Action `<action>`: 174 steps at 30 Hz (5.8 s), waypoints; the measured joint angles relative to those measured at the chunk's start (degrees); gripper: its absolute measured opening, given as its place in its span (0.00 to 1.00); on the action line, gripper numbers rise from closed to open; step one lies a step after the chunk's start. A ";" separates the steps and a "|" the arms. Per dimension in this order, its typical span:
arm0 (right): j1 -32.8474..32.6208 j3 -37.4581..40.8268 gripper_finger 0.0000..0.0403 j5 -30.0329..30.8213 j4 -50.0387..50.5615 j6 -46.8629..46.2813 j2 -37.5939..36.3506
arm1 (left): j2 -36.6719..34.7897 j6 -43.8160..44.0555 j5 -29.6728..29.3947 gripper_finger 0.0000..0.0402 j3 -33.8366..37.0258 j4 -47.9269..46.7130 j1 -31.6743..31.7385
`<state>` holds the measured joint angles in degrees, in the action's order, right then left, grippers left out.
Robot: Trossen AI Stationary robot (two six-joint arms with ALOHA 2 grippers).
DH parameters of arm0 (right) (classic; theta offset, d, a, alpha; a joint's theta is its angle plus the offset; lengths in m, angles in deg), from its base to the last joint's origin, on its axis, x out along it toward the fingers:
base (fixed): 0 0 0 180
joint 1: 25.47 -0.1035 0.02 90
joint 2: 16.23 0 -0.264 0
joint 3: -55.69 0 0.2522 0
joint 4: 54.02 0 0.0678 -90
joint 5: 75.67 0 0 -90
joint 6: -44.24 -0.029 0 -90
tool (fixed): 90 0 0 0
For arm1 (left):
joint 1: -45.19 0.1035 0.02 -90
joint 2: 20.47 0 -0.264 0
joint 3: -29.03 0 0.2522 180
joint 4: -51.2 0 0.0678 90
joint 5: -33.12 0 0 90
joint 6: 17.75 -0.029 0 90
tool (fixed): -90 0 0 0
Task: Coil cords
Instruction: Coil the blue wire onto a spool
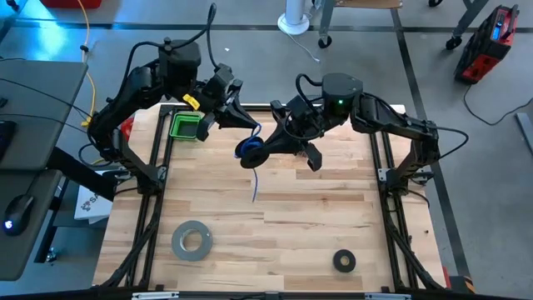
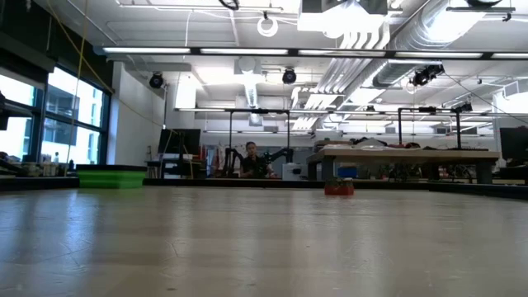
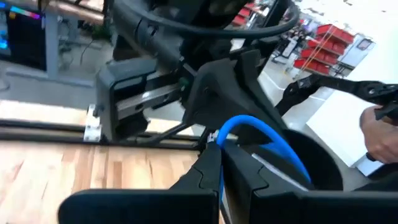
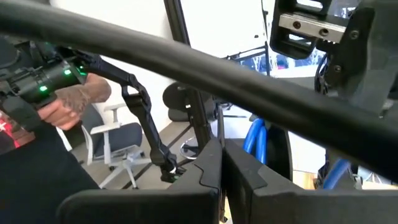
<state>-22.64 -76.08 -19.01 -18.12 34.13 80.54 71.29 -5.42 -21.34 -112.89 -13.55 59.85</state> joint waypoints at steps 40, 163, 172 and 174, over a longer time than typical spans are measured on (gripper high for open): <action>1.18 0.02 0.00 -0.31 -14.96 2.60 -0.04 | 1.60 4.79 6.07 0.00 0.04 0.13 -0.81; 6.29 0.02 0.00 27.71 -3.67 4.59 -7.74 | -19.19 -0.08 -46.63 0.01 49.62 40.04 -10.43; 6.29 0.02 0.00 30.18 -3.02 6.52 -9.24 | -21.65 2.03 -46.39 0.00 49.62 34.25 -10.95; 6.29 0.02 0.00 30.23 -1.88 6.82 -9.48 | -22.27 2.06 -46.39 0.00 49.62 33.69 -10.95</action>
<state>-16.34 -76.06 11.22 -20.00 40.95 71.06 49.02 -3.36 -67.74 -63.27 20.13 48.90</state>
